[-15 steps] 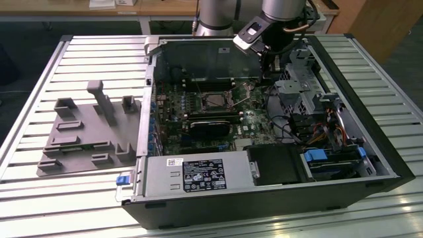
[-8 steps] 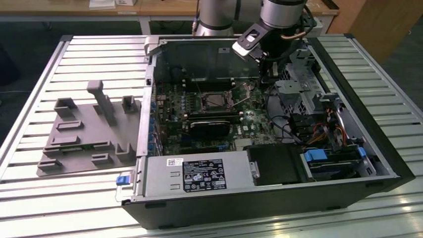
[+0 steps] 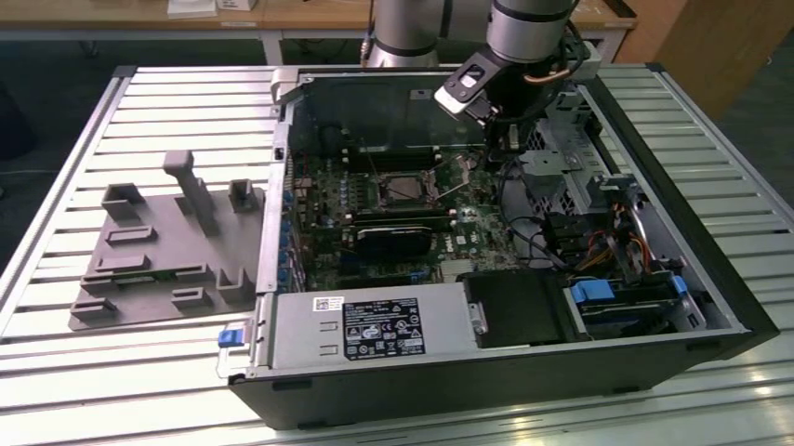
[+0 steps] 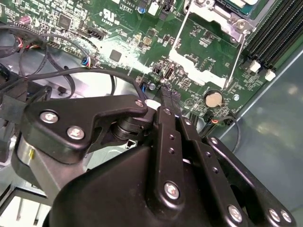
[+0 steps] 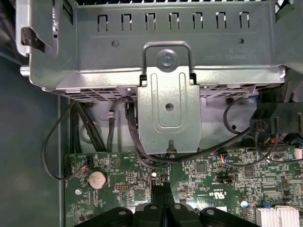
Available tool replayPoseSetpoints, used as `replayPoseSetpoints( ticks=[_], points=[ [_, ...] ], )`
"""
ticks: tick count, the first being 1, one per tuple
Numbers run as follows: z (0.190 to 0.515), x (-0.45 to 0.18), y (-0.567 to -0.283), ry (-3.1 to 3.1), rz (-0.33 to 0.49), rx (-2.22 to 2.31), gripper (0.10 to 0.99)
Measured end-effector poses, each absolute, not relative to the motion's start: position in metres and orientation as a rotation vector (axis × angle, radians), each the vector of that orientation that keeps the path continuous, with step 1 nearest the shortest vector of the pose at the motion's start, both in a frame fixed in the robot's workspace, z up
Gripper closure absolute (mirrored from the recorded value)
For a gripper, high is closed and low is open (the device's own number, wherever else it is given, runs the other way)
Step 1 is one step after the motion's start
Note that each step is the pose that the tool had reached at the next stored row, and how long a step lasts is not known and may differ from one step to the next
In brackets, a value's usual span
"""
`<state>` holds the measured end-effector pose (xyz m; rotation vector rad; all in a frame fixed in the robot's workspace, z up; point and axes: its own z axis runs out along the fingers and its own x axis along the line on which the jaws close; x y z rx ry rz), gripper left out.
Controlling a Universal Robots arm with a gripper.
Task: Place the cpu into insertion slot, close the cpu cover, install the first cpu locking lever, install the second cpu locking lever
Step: 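Close the cpu cover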
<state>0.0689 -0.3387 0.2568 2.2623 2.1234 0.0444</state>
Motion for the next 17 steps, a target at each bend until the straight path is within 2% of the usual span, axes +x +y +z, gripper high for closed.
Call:
replayPoseSetpoints(
  ticks=[17],
  points=[
    [0.241,0.063,-0.338,2.140,0.084,2.282,0.984]
  ],
)
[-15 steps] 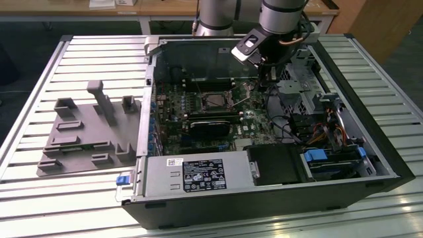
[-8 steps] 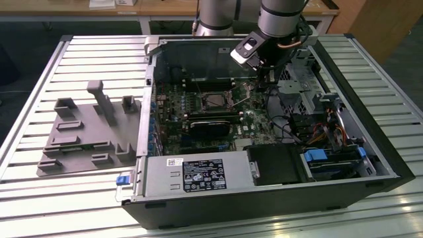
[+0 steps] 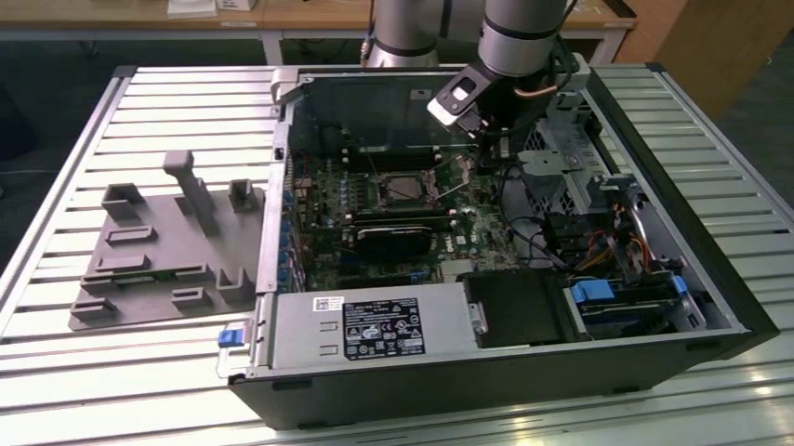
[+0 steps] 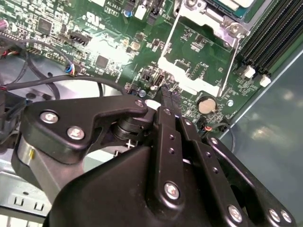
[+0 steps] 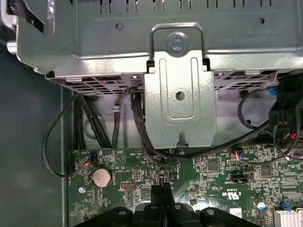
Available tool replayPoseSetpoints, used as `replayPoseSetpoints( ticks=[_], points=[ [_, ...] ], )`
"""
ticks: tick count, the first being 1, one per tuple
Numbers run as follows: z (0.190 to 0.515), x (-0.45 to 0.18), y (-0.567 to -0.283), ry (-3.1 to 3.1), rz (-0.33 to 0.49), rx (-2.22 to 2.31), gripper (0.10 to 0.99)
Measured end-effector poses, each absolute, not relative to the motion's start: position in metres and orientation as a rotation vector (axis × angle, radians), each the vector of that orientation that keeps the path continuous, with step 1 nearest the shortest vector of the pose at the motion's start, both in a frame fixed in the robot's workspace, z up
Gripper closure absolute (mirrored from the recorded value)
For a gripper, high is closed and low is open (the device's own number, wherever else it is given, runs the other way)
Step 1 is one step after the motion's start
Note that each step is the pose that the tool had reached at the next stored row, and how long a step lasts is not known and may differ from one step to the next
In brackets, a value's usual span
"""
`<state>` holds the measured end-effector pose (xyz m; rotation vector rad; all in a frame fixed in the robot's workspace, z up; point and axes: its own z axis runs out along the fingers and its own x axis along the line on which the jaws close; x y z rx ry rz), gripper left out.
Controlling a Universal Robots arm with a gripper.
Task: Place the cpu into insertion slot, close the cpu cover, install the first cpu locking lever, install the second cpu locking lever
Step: 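Close the cpu cover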
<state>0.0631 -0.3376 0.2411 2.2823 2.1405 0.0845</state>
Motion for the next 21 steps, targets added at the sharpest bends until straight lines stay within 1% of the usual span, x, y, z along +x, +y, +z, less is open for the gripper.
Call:
replayPoseSetpoints(
  ticks=[8,12,17,21],
  points=[
    [0.235,0.063,-0.325,2.142,0.088,2.284,0.984],
    [0.229,0.063,-0.324,2.142,0.088,2.284,0.984],
    [0.228,0.063,-0.324,2.142,0.087,2.283,0.984],
    [0.228,0.064,-0.324,2.168,0.022,2.312,0.984]
  ],
)
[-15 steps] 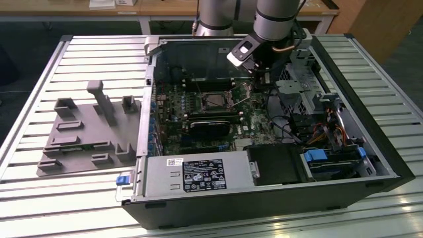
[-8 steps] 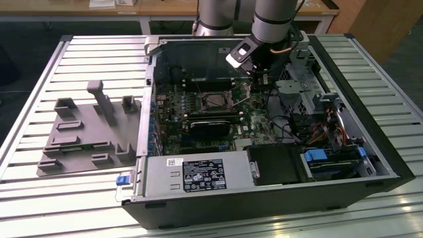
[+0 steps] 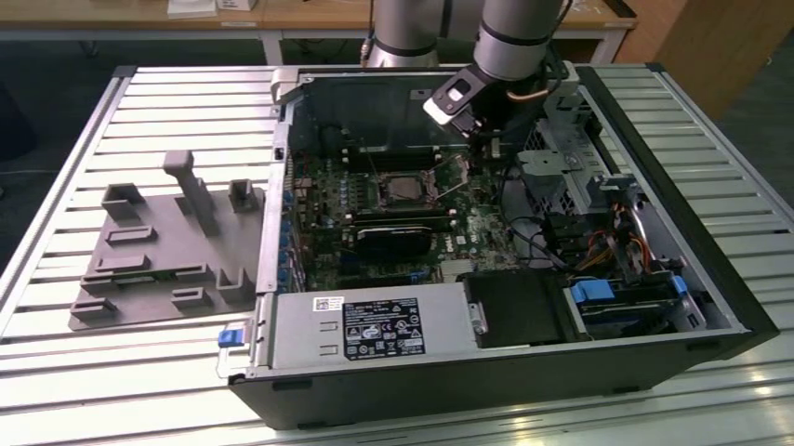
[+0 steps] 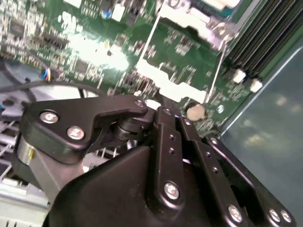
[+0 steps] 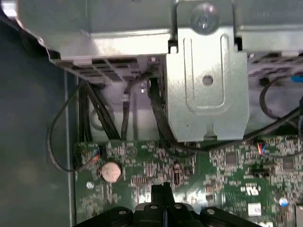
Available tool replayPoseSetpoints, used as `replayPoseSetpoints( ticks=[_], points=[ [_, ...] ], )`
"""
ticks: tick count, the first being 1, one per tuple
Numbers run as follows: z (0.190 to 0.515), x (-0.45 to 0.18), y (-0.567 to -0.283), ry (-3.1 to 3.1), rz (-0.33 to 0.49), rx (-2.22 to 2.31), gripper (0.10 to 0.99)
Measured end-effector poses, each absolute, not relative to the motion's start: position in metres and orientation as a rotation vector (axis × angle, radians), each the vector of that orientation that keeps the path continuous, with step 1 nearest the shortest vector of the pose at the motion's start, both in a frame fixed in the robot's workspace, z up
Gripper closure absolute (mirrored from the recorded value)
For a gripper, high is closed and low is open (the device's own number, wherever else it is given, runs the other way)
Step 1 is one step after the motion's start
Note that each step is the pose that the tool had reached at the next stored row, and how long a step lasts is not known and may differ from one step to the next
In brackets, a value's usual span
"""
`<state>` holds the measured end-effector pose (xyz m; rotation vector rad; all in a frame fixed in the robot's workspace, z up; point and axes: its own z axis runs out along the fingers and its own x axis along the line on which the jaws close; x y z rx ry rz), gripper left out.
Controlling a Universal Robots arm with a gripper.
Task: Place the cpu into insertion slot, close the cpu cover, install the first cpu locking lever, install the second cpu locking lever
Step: 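Close the cpu cover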
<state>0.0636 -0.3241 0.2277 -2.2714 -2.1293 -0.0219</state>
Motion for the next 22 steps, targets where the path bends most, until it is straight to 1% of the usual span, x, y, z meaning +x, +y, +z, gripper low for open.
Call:
replayPoseSetpoints(
  ticks=[2,4,11,17,22],
  points=[
    [0.227,0.065,-0.324,-2.094,0.059,-2.236,0.984],
    [0.227,0.065,-0.324,-2.086,0.075,-2.229,0.984],
    [0.227,0.062,-0.324,-2.087,0.073,-2.230,0.984],
    [0.227,0.043,-0.324,-2.103,0.037,-2.246,0.984],
    [0.227,0.026,-0.324,-2.109,0.025,-2.251,0.984]
  ],
)
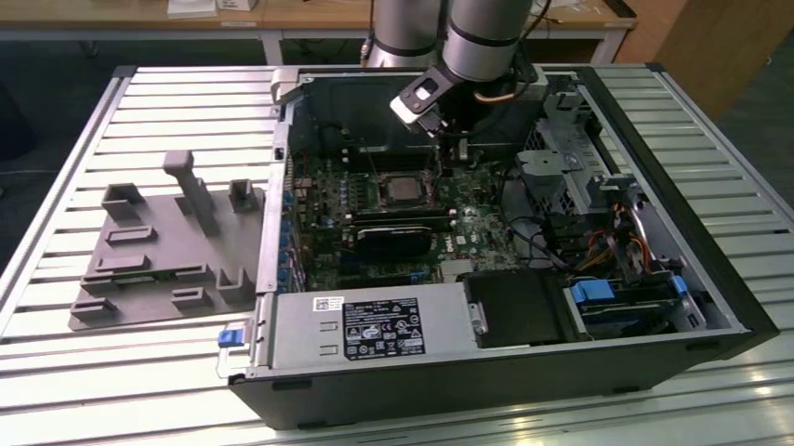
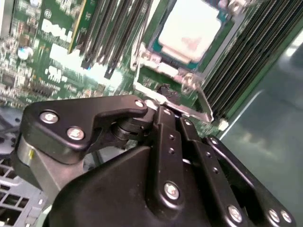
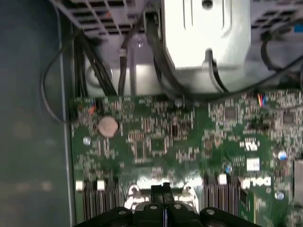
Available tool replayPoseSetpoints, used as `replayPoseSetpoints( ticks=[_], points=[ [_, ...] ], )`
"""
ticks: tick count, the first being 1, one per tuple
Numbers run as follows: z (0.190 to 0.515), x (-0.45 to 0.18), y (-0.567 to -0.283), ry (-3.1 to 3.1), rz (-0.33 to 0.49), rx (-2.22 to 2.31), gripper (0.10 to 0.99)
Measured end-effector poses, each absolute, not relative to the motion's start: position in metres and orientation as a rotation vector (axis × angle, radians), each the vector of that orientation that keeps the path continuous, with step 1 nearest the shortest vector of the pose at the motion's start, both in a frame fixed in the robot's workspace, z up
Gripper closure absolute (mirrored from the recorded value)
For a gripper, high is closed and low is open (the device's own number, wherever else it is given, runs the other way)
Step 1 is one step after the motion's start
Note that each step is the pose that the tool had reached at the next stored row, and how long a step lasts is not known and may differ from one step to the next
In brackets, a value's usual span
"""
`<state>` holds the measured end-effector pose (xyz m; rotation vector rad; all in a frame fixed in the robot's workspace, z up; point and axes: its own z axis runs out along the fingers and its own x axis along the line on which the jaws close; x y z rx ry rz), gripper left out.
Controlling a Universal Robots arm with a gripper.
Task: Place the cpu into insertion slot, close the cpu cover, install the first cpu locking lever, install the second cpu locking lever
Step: 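Close the cpu cover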
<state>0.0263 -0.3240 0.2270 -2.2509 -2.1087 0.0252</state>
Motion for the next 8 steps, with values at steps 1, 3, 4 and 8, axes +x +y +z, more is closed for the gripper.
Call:
replayPoseSetpoints(
  ticks=[1,3,4,8],
  points=[
    [0.227,0.023,-0.324,-2.110,0.023,-2.252,0.984],
    [0.227,0.016,-0.324,-2.112,0.019,-2.254,0.984],
    [0.227,0.013,-0.324,-2.112,0.017,-2.254,0.984],
    [0.227,0.007,-0.324,-2.114,0.014,-2.256,0.984]
  ],
)
